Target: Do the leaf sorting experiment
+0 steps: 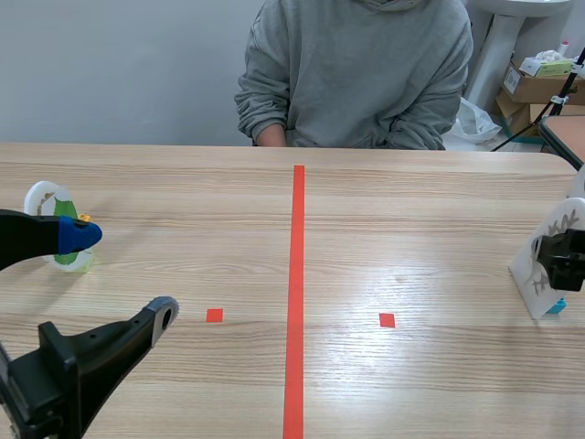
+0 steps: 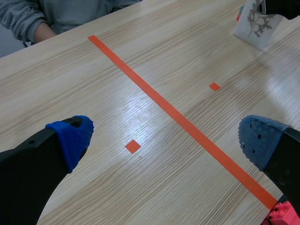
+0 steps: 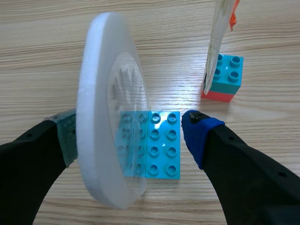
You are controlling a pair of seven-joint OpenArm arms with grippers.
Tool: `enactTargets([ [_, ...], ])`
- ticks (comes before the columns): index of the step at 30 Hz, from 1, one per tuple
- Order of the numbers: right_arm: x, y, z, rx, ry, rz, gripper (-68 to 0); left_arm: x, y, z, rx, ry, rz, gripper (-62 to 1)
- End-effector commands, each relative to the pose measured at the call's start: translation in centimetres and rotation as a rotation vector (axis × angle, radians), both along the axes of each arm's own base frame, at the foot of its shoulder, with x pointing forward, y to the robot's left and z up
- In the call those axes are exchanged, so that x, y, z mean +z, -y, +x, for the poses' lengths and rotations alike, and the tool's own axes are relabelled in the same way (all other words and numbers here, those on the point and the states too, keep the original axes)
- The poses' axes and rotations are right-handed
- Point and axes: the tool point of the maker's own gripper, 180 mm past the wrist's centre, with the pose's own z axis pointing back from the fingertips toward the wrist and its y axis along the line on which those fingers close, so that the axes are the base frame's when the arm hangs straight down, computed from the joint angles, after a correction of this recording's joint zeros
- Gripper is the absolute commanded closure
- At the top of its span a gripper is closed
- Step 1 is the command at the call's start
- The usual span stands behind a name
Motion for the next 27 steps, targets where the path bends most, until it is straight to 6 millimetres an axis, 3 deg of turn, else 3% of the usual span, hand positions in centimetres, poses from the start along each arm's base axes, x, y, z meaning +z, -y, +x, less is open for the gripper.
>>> enactTargets([
  [1, 1.5, 0.6, 0.7, -0.009, 0.044, 0.001, -45.9, 0.8, 0.2, 0.2, 0.001, 0.022, -0.029, -62.3],
  [6, 1.3, 0.5, 0.5, -0.008, 0.039, 0.005, -63.6, 0.8, 0.2, 0.2, 0.001, 0.022, -0.029, -62.3],
  [14, 0.8, 0.4, -0.6, 0.002, -0.001, 0.047, -63.9, 0.7, 0.2, 0.2, 0.001, 0.021, -0.028, -62.3],
  [23, 5.0, 1.9, -4.2, 0.027, 0.025, -0.066, -63.9, 0.7, 0.2, 0.2, 0.001, 0.021, -0.028, -62.3],
  [27, 7.0, 0.1, -5.3, 0.15, 0.036, -0.126, -63.9, 0.7, 0.2, 0.2, 0.001, 0.021, -0.028, -62.3],
])
